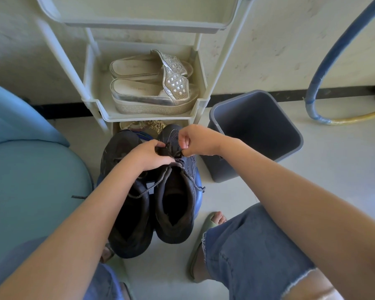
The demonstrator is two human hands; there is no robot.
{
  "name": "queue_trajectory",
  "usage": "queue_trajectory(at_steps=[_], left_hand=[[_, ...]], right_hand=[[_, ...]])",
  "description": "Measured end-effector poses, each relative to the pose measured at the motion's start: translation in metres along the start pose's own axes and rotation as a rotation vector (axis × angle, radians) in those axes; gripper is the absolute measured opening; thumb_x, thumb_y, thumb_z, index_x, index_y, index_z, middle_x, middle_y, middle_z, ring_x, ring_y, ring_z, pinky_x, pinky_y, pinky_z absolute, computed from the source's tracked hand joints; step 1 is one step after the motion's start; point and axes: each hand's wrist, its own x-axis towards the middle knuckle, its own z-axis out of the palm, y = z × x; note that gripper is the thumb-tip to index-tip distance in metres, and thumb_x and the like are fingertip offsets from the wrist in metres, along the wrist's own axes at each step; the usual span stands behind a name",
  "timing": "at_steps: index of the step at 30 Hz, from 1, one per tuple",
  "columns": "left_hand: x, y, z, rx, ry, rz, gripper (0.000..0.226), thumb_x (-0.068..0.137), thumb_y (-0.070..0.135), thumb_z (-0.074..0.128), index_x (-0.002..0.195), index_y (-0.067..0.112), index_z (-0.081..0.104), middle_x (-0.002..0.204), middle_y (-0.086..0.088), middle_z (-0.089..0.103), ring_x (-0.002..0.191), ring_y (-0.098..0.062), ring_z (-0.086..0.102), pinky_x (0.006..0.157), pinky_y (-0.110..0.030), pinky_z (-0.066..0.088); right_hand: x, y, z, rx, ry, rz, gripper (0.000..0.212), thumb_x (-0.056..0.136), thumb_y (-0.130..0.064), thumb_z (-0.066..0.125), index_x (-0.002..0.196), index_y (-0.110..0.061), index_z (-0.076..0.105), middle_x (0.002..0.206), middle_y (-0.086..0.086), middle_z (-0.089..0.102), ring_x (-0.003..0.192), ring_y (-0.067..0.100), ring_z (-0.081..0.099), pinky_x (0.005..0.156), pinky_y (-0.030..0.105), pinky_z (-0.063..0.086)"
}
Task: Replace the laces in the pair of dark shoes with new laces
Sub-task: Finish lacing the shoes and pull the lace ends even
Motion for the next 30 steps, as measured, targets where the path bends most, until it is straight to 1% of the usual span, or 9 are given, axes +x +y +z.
queue_trajectory(at_steps=[5,8,11,14,16,19,23,26,30], left_hand=[[-0.007,0.003,0.006,0.027,0.062,0.019,0.064,0.075,0.041,0.071,0.134,0.031,0.048,0.132,0.002,0.054,0.117,-0.018,0.053,0.09,-0.026,0.04],[-0.009,0.004,0.007,0.074,0.086,0.015,0.063,0.077,0.041,0.067,0.136,0.032,0.046,0.132,0.001,0.054,0.114,-0.019,0.054,0.083,-0.024,0.039],[-0.013,0.003,0.005,0.077,0.065,0.003,0.065,0.078,0.045,0.067,0.137,0.029,0.046,0.128,-0.002,0.058,0.111,-0.026,0.059,0.09,-0.032,0.047],[-0.014,0.004,0.002,0.107,0.063,-0.025,0.061,0.076,0.051,0.068,0.129,0.023,0.053,0.105,-0.004,0.068,0.091,-0.023,0.065,0.088,-0.036,0.051],[-0.015,0.007,0.0,0.125,0.059,-0.028,0.054,0.08,0.049,0.066,0.125,0.02,0.057,0.072,-0.002,0.069,0.067,-0.015,0.063,0.073,-0.031,0.05],[-0.016,0.008,0.0,0.101,0.082,-0.021,0.041,0.084,0.041,0.063,0.118,0.018,0.064,0.048,0.003,0.061,0.058,-0.005,0.058,0.057,-0.023,0.04],[-0.021,0.007,0.001,0.051,0.108,0.023,0.009,0.085,0.032,0.063,0.078,0.027,0.067,0.057,0.005,0.065,0.052,0.0,0.056,0.06,-0.021,0.041],[-0.023,0.006,0.002,0.061,0.133,0.083,0.007,0.084,0.028,0.064,0.078,0.029,0.066,0.07,0.007,0.068,0.043,-0.001,0.055,0.056,-0.018,0.041],[-0.023,0.006,0.003,0.027,0.135,0.107,0.009,0.084,0.024,0.062,0.078,0.031,0.065,0.075,0.005,0.068,0.044,-0.005,0.054,0.054,-0.018,0.041]], right_hand=[[-0.003,-0.009,-0.004,0.049,-0.045,-0.02,0.018,0.081,-0.007,0.059,0.081,-0.019,0.047,0.085,0.01,0.066,0.06,0.014,0.064,0.066,0.032,0.052],[-0.003,-0.007,-0.004,0.126,-0.078,0.011,0.015,0.085,-0.014,0.066,0.088,-0.016,0.051,0.085,0.009,0.067,0.065,0.021,0.069,0.065,0.032,0.056],[-0.01,0.004,-0.008,0.298,-0.11,0.16,0.039,0.08,-0.031,0.076,0.103,-0.008,0.056,0.086,0.011,0.07,0.071,0.026,0.072,0.069,0.034,0.06],[-0.016,0.01,-0.005,0.424,-0.2,0.257,0.043,0.08,-0.034,0.076,0.098,0.002,0.063,0.082,0.013,0.072,0.076,0.026,0.073,0.06,0.031,0.06],[-0.016,0.011,-0.002,0.491,-0.242,0.319,0.034,0.082,-0.03,0.075,0.087,0.003,0.065,0.072,0.01,0.073,0.07,0.023,0.073,0.056,0.028,0.058],[-0.016,0.012,0.002,0.557,-0.263,0.361,0.022,0.084,-0.02,0.074,0.082,-0.001,0.064,0.069,0.007,0.073,0.071,0.023,0.073,0.055,0.028,0.058],[-0.016,0.013,0.003,0.463,-0.109,0.26,0.016,0.09,-0.011,0.065,0.098,0.001,0.06,0.078,0.013,0.072,0.063,0.017,0.071,0.06,0.024,0.058],[-0.014,0.012,0.0,0.463,-0.011,0.135,0.009,0.091,-0.012,0.063,0.095,-0.004,0.061,0.068,0.008,0.068,0.056,0.012,0.067,0.065,0.025,0.059],[-0.011,0.006,-0.001,0.475,0.037,0.052,0.01,0.089,-0.011,0.066,0.096,-0.006,0.062,0.077,0.013,0.066,0.058,0.01,0.064,0.07,0.026,0.06]])
